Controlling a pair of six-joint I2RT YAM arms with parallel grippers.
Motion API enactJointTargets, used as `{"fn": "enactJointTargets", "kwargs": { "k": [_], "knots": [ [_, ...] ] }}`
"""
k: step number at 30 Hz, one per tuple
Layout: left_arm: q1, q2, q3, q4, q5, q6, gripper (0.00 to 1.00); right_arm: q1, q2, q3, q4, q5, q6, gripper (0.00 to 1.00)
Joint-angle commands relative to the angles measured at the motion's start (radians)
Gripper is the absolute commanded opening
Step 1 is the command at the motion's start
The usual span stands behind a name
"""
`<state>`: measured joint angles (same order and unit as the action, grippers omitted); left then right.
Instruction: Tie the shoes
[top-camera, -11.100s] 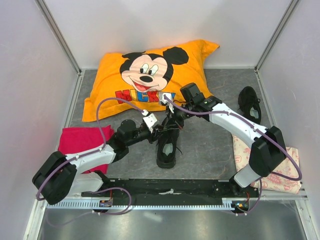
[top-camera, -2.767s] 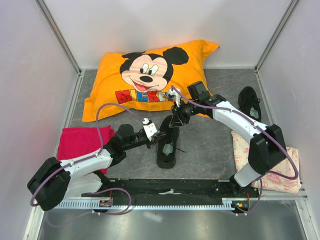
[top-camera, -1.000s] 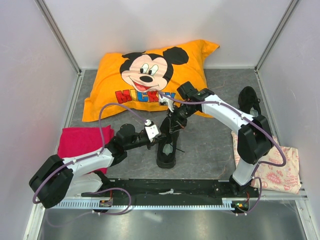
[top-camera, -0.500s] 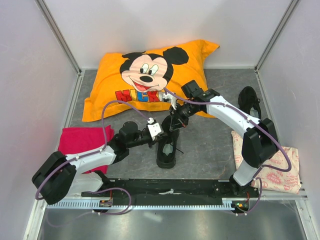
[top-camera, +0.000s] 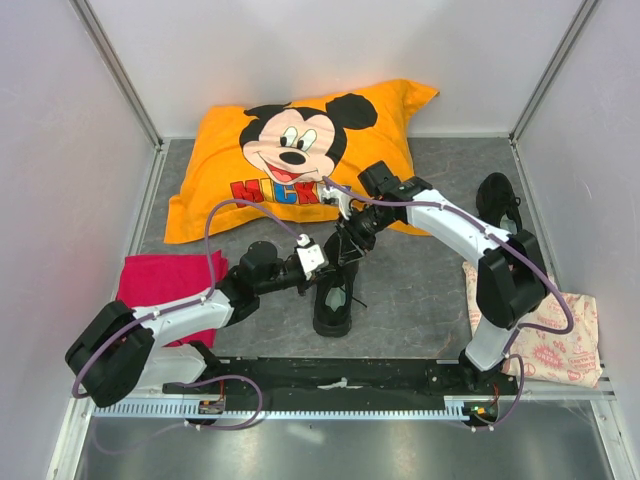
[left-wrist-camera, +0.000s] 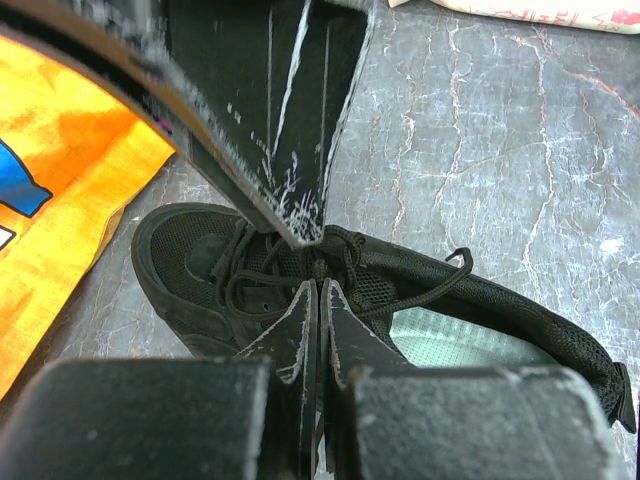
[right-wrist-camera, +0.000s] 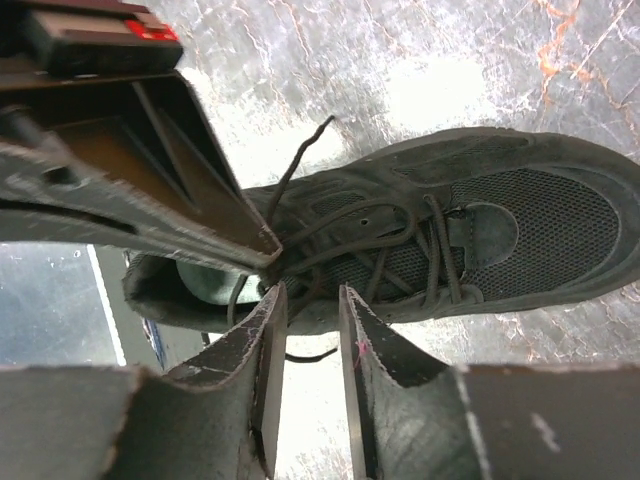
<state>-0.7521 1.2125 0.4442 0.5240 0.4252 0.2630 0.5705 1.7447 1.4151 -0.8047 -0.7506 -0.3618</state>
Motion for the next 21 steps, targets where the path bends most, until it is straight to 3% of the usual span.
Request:
{"fn": "enactJointTargets", "kwargs": {
  "k": [1, 7, 12, 21],
  "knots": [
    [-0.001, -0.014, 0.016, 0.018, 0.017, 0.039, 0.01, 0.019, 0.03, 0.058, -0.037, 0.02, -0.005, 0.36],
    [-0.001, -0.014, 0.014, 0.018, 0.014, 0.045, 0.01, 0.031, 0.052, 0.079, -0.114, 0.002, -0.066, 0.35],
    [-0.001, -0.01, 0.021, 0.018, 0.011, 0.044, 0.02, 0.031, 0.053, 0.099, -0.134, -0.003, -0.089, 0.0],
    [-0.003, -0.007, 0.045, -0.009, 0.026, 0.038, 0.02, 0.005, -0.019, 0.055, -0.001, -0.043, 0.0, 0.0]
  ]
}}
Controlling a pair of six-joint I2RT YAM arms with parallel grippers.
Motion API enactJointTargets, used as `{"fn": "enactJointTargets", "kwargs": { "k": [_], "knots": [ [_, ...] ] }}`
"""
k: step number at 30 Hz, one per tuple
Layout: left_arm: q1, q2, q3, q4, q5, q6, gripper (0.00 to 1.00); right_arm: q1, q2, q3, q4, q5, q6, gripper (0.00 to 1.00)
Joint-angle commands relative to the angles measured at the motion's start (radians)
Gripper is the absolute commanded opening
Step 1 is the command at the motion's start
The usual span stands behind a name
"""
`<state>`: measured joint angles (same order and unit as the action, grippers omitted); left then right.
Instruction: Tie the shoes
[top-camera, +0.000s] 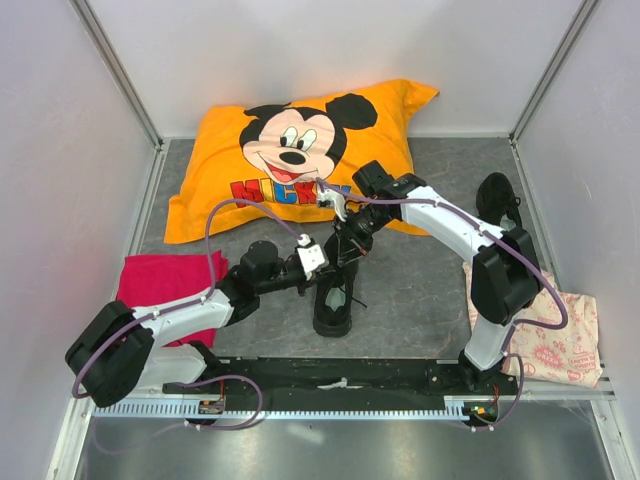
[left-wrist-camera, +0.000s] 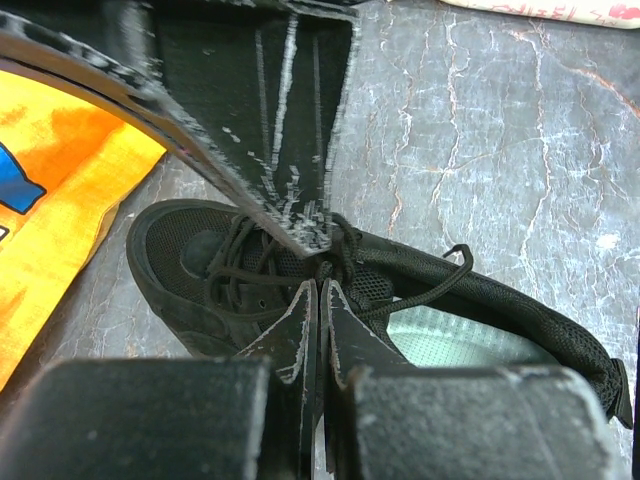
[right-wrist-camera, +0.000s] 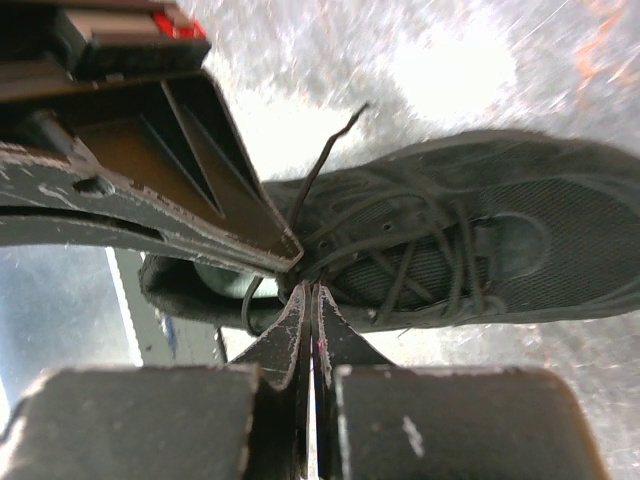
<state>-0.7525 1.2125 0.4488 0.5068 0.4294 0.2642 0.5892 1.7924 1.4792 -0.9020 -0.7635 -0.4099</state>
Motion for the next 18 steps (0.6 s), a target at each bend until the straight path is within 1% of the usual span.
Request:
{"fn": "enactJointTargets", "kwargs": {
  "k": [1, 6, 12, 18],
  "knots": [
    [-0.002, -0.007, 0.041, 0.009, 0.02, 0.035, 0.02, -0.015, -0.082, -0.017, 0.106, -0.03, 0.049, 0.0],
    [-0.002, 0.01, 0.059, 0.007, 0.003, 0.001, 0.02, -0.017, -0.1, -0.048, 0.117, -0.051, 0.057, 0.0],
    [-0.002, 0.033, 0.09, 0.004, -0.02, -0.118, 0.02, -0.017, -0.11, -0.059, 0.121, -0.062, 0.065, 0.0],
    [-0.002, 0.056, 0.088, 0.024, -0.014, -0.183, 0.01, -0.017, -0.107, -0.062, 0.136, -0.069, 0.089, 0.0]
  ]
}}
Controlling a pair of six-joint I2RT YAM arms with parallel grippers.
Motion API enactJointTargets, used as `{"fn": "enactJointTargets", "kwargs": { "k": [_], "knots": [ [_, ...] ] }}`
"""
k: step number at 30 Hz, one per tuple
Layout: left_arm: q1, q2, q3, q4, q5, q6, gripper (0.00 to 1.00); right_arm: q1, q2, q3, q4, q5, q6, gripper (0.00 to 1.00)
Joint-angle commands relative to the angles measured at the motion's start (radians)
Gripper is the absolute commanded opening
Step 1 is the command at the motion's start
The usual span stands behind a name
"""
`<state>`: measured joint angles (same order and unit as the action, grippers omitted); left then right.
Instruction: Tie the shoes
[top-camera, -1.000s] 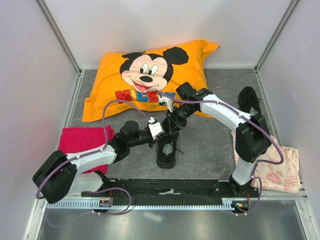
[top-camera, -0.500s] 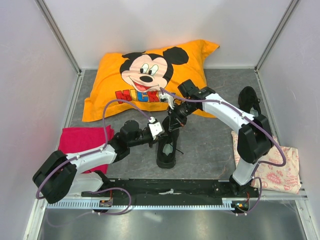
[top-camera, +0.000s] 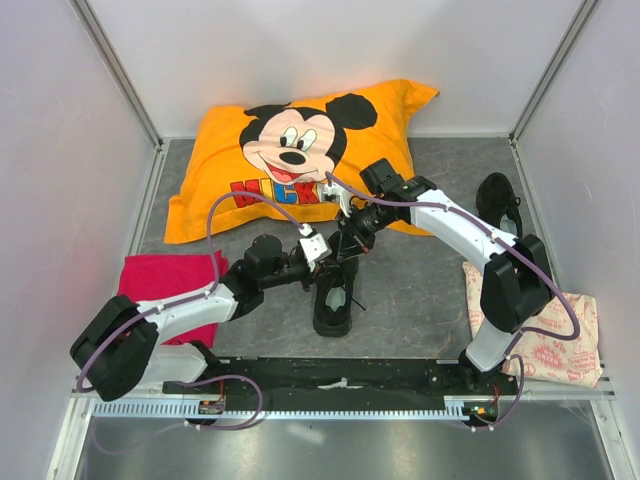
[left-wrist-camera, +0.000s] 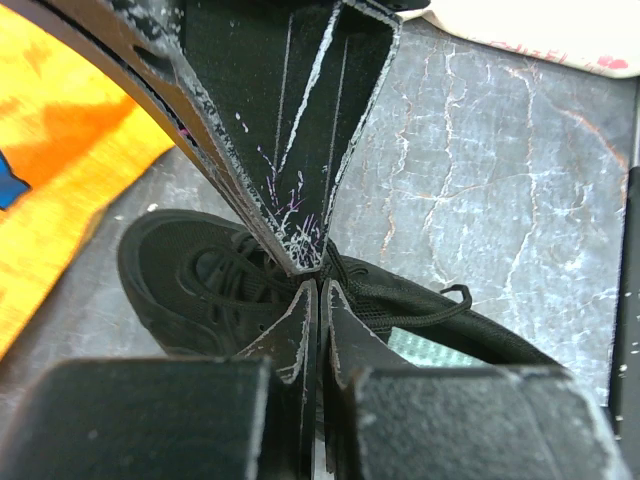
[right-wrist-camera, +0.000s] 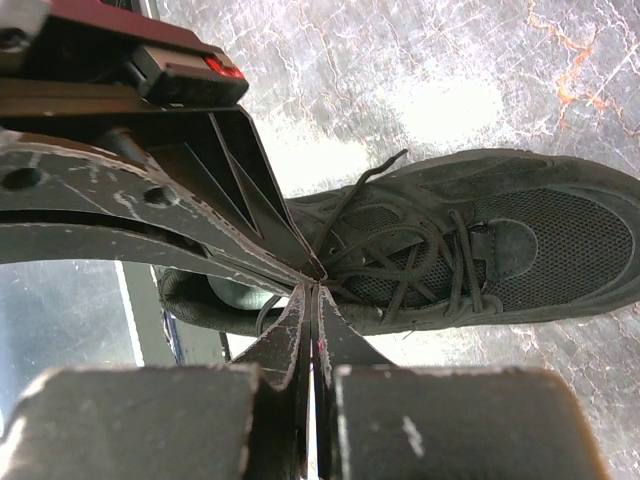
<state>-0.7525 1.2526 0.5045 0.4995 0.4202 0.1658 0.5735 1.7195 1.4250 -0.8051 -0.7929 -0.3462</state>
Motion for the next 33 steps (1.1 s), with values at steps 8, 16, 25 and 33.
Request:
{"fn": "enactJointTargets", "kwargs": {
  "k": [8, 16, 25, 33],
  "knots": [
    [-0.002, 0.042, -0.004, 0.145, -0.041, -0.198, 0.02, 0.0, -0.037, -0.02, 0.049, -0.048, 0.044, 0.0],
    [-0.001, 0.105, -0.021, 0.267, -0.092, -0.327, 0.02, 0.003, -0.044, -0.037, 0.064, -0.06, 0.075, 0.0],
    [0.001, 0.126, -0.044, 0.33, -0.101, -0.403, 0.01, -0.015, -0.054, -0.052, 0.067, -0.075, 0.11, 0.25],
    [0.012, 0.146, -0.046, 0.33, -0.087, -0.408, 0.02, -0.116, -0.098, -0.066, 0.061, -0.106, 0.156, 0.51]
  ]
}}
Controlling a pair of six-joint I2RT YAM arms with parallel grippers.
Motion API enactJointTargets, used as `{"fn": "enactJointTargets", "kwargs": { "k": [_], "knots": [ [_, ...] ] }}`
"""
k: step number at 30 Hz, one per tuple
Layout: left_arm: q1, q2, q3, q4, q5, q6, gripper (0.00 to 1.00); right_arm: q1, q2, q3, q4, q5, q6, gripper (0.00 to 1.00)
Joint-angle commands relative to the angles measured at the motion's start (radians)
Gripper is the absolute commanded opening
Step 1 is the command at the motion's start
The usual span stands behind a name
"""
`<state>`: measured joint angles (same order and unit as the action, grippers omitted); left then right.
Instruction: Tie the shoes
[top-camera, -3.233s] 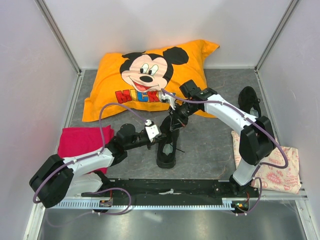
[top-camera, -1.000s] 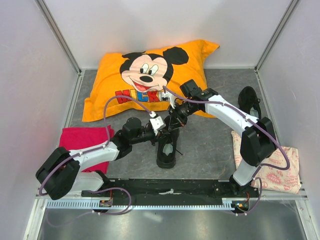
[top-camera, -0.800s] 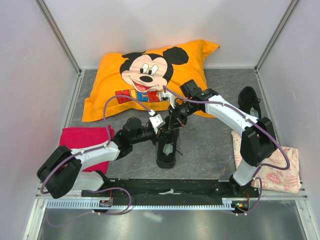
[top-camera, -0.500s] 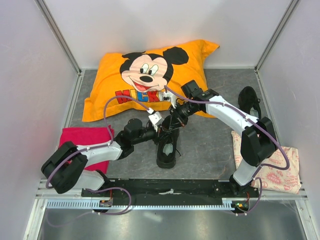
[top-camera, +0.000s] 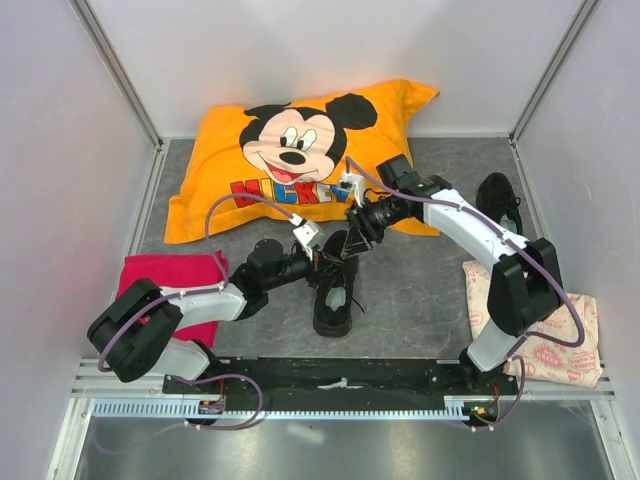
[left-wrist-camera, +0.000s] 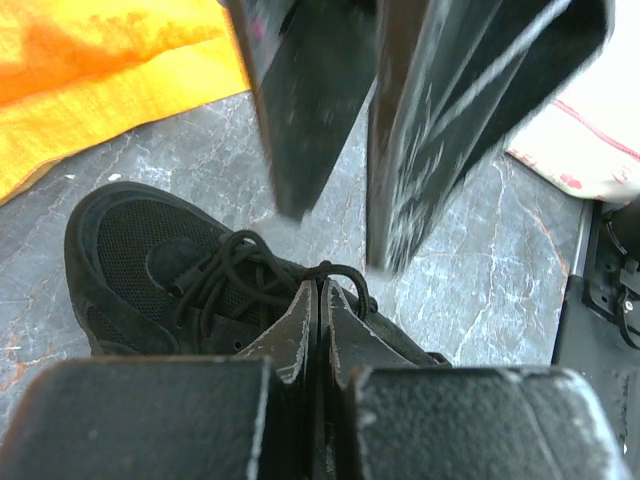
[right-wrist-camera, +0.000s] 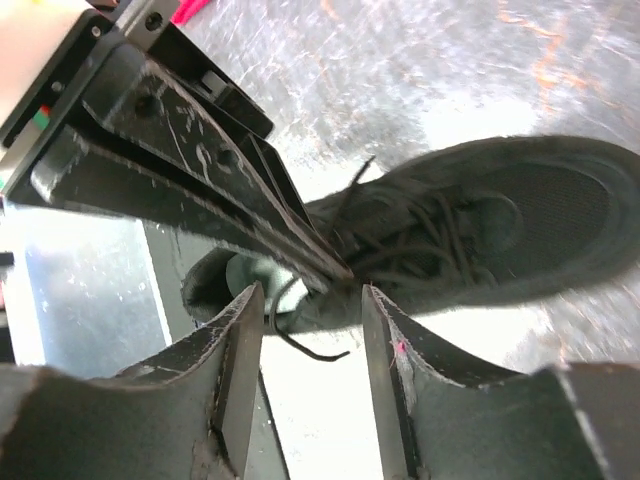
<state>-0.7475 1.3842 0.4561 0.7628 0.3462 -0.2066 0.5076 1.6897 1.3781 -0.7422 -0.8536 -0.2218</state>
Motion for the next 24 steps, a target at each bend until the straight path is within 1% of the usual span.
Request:
{"fn": "enactJointTargets", "kwargs": {
  "k": [1, 2, 4, 5, 8, 10, 13, 17, 20, 24],
  "knots": [
    [0.007, 0.018, 0.006, 0.067, -0.009, -0.036, 0.02, -0.07, -0.073, -0.028, -0.003, -0.044, 0.023, 0.48],
    [0.007, 0.018, 0.006, 0.067, -0.004, -0.034, 0.02, -0.078, -0.076, -0.048, -0.017, -0.042, 0.004, 0.42],
    [0.008, 0.024, 0.01, 0.064, 0.007, -0.031, 0.02, -0.089, -0.087, -0.071, -0.034, -0.032, -0.08, 0.38],
    [0.01, 0.026, 0.01, 0.064, 0.01, -0.028, 0.01, -0.089, -0.093, -0.095, -0.042, -0.024, -0.108, 0.32],
    [0.013, 0.026, 0.013, 0.058, 0.022, -0.019, 0.02, -0.092, -0.111, -0.148, -0.045, -0.013, -0.218, 0.18],
    [0.017, 0.023, 0.012, 0.052, 0.031, -0.016, 0.02, -0.089, -0.12, -0.166, -0.04, -0.041, -0.264, 0.17],
    [0.019, 0.022, 0.013, 0.053, 0.065, -0.002, 0.02, -0.08, -0.122, -0.189, 0.01, -0.059, -0.258, 0.17],
    [0.019, 0.022, 0.016, 0.056, 0.132, 0.053, 0.01, -0.073, -0.124, -0.212, 0.085, -0.084, -0.246, 0.18],
    [0.026, 0.03, 0.021, 0.053, 0.184, 0.091, 0.02, -0.073, -0.125, -0.218, 0.093, -0.107, -0.277, 0.22],
    [0.028, 0.036, 0.033, 0.046, 0.206, 0.121, 0.01, -0.067, -0.134, -0.226, 0.093, -0.137, -0.321, 0.22]
  ]
}}
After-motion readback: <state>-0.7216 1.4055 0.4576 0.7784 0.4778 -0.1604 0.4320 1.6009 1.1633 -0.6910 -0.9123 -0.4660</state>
